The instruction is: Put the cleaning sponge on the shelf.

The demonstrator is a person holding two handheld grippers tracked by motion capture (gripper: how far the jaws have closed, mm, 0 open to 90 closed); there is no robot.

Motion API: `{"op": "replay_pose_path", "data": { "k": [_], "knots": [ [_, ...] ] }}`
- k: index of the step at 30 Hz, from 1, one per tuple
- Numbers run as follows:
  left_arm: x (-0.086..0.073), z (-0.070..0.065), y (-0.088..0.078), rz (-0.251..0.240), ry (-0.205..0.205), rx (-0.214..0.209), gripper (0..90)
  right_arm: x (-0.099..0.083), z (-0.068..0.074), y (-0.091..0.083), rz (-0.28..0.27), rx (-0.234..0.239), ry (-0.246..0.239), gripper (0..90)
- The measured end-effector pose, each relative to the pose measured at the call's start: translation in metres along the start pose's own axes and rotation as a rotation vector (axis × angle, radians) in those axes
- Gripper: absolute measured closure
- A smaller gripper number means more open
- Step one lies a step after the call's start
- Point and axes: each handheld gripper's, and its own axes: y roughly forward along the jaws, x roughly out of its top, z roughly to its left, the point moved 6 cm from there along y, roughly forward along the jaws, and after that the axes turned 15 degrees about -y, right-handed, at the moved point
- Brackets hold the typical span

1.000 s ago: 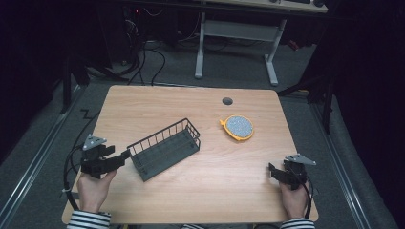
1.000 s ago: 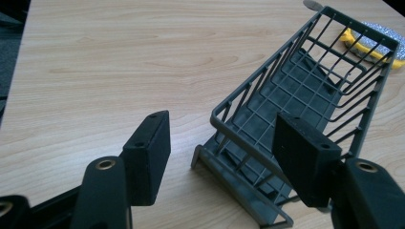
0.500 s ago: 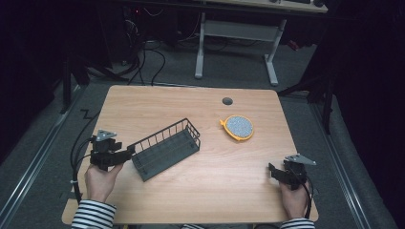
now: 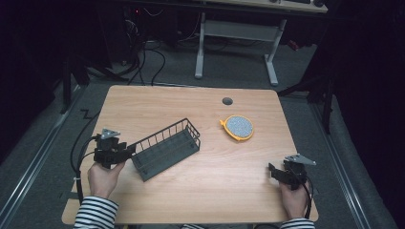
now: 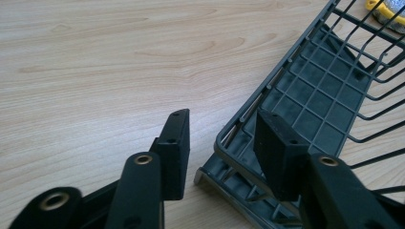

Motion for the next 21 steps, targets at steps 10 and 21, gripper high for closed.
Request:
{"op": "replay_pose_path", "data": {
  "k": [10, 21],
  "knots": [
    [0.001, -0.005, 0.006, 0.016, 0.010, 0.002, 69.4, 0.000, 0.000, 0.000, 0.000, 0.001, -0.001, 33.9],
    [0.002, -0.012, 0.011, 0.002, -0.008, -0.003, 70.5, 0.000, 0.000, 0.000, 0.001, 0.002, 0.002, 33.7]
  ]
}}
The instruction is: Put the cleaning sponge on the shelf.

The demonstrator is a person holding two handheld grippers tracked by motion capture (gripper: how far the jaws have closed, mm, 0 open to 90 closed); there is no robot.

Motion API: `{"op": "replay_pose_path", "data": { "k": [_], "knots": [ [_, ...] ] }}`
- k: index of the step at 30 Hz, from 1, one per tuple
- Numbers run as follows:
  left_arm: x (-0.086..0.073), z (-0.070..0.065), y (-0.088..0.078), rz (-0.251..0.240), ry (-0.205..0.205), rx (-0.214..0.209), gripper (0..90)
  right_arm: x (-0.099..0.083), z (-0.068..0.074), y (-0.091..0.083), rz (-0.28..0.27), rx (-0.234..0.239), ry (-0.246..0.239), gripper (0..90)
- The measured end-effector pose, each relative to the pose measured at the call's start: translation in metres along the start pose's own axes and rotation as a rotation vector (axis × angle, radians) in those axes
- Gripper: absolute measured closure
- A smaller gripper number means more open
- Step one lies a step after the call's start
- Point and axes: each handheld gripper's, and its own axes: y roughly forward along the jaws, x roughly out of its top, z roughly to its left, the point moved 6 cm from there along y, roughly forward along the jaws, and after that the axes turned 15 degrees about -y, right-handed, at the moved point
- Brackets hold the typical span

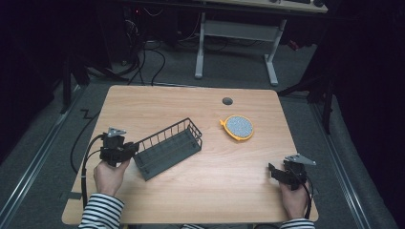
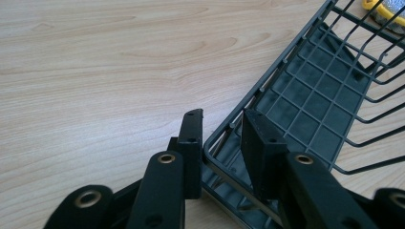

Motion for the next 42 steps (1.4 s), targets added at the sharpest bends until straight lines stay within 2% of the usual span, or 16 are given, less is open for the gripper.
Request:
{"op": "replay_pose_path", "data": {
  "k": [15, 19, 31, 33, 35, 38, 42],
  "knots": [
    [0.007, -0.029, 0.019, 0.005, 0.015, -0.018, 70.5, 0.000, 0.001, 0.000, 0.002, 0.004, -0.001, 33.5],
    [0.008, -0.037, 0.025, 0.000, 0.011, -0.036, 70.5, 0.000, 0.001, 0.000, 0.002, 0.005, 0.000, 33.5],
    [0.009, -0.042, 0.028, -0.015, 0.003, -0.043, 70.1, 0.000, 0.001, 0.000, 0.001, 0.005, -0.002, 33.4],
    [0.010, -0.042, 0.027, -0.024, 0.000, -0.043, 66.0, 0.000, 0.001, 0.000, 0.001, 0.005, -0.002, 33.4],
    [0.010, -0.042, 0.026, -0.031, 0.004, -0.039, 55.9, 0.000, 0.001, 0.000, 0.001, 0.006, -0.002, 33.4],
    [0.011, -0.041, 0.022, -0.048, 0.008, -0.043, 46.4, 0.000, 0.001, 0.000, 0.001, 0.005, -0.002, 33.4],
    [0.014, -0.037, 0.011, -0.083, -0.003, -0.058, 38.8, 0.000, 0.001, 0.000, 0.001, 0.005, -0.003, 33.4]
  ]
}}
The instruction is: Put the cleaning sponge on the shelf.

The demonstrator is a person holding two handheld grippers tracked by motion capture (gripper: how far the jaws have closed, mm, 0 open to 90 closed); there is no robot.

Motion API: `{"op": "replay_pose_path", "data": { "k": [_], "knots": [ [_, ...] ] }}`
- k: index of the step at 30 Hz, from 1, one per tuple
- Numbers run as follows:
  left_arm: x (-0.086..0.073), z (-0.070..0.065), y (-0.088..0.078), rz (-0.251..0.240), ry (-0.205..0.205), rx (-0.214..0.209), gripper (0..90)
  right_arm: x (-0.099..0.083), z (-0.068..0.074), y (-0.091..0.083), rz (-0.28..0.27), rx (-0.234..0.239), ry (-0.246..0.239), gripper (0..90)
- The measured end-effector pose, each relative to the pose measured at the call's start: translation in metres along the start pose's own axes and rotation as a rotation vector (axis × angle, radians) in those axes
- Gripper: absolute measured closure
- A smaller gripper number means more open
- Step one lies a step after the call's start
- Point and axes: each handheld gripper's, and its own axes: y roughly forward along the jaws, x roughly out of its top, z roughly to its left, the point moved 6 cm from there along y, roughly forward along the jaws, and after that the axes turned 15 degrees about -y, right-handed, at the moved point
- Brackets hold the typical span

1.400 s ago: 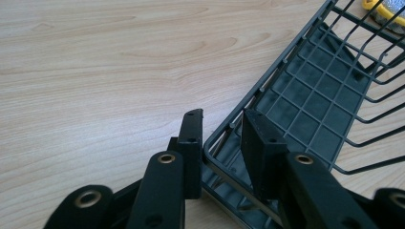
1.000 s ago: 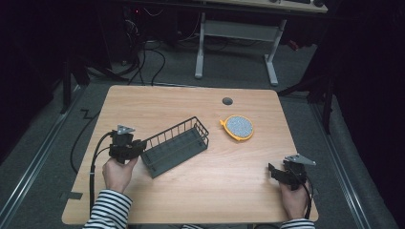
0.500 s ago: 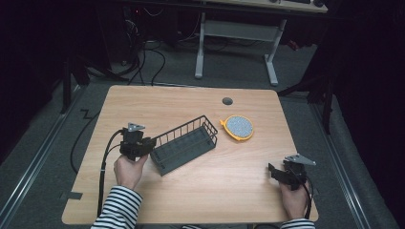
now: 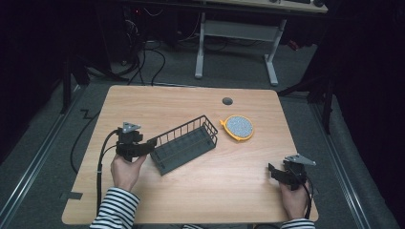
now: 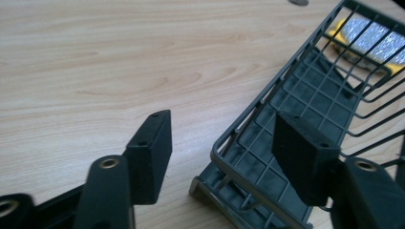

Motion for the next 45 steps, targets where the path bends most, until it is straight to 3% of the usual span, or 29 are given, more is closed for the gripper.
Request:
{"op": "replay_pose_path", "data": {
  "k": [9, 15, 28, 40, 45],
  "knots": [
    [0.000, 0.020, -0.029, -0.081, -0.035, -0.022, 37.2, 0.000, 0.000, 0.000, -0.001, 0.000, 0.000, 34.0],
    [-0.010, 0.040, -0.033, -0.086, -0.059, 0.001, 37.0, 0.000, 0.000, 0.000, -0.001, -0.002, 0.000, 35.0],
    [-0.046, 0.076, -0.009, -0.031, -0.084, 0.076, 35.3, 0.001, 0.001, 0.000, -0.002, 0.003, 0.000, 35.1],
    [-0.062, 0.084, 0.010, -0.010, -0.072, 0.131, 33.9, 0.002, 0.000, 0.000, 0.020, 0.015, -0.005, 35.1],
    [-0.065, 0.086, 0.016, -0.002, -0.052, 0.153, 33.8, 0.006, -0.001, -0.001, 0.038, 0.064, 0.013, 34.9]
  ]
}}
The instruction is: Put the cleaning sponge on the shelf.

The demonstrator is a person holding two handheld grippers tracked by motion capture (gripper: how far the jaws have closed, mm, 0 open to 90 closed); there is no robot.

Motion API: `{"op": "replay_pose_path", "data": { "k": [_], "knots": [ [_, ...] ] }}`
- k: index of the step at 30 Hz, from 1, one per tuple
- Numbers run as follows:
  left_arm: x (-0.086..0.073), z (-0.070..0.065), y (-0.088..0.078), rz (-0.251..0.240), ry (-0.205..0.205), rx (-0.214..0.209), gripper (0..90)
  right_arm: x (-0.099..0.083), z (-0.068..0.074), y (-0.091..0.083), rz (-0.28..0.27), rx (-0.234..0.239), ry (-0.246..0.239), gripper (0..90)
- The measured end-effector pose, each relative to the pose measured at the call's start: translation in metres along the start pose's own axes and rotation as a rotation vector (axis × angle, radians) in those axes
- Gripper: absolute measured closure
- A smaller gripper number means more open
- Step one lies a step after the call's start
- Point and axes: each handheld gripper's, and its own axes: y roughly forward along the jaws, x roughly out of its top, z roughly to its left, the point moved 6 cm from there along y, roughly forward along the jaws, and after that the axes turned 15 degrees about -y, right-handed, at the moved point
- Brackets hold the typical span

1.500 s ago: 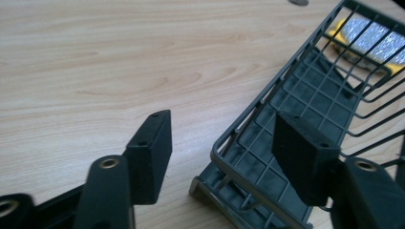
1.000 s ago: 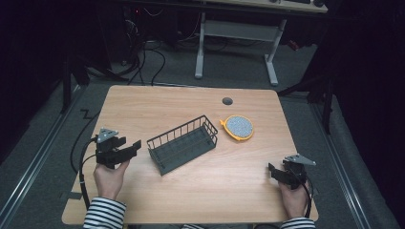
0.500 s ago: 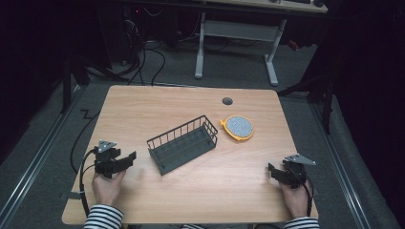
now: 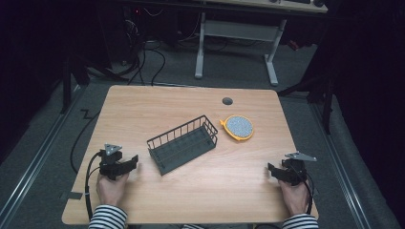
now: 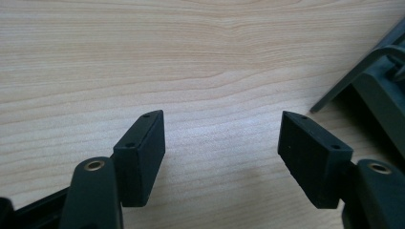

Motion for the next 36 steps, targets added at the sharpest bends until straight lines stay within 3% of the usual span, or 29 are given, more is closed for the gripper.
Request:
{"op": "replay_pose_path", "data": {
  "k": [9, 16, 22, 30, 36],
  "knots": [
    [-0.003, 0.003, 0.006, 0.017, 0.033, 0.035, 33.7, 0.024, 0.005, -0.006, -0.049, 0.051, -0.030, 42.0],
    [-0.006, 0.001, 0.010, -0.003, 0.072, 0.057, 33.4, 0.058, 0.009, -0.004, -0.078, 0.102, -0.059, 45.1],
    [-0.007, 0.002, 0.010, -0.017, 0.068, 0.057, 33.8, 0.086, 0.012, 0.006, -0.081, 0.135, -0.096, 44.5],
    [-0.008, 0.001, 0.010, -0.017, 0.069, 0.061, 33.1, 0.113, -0.001, 0.032, -0.044, 0.164, -0.048, 43.4],
    [-0.007, 0.001, 0.010, -0.018, 0.067, 0.061, 33.1, 0.132, -0.011, 0.044, -0.013, 0.161, -0.029, 43.1]
  ]
}}
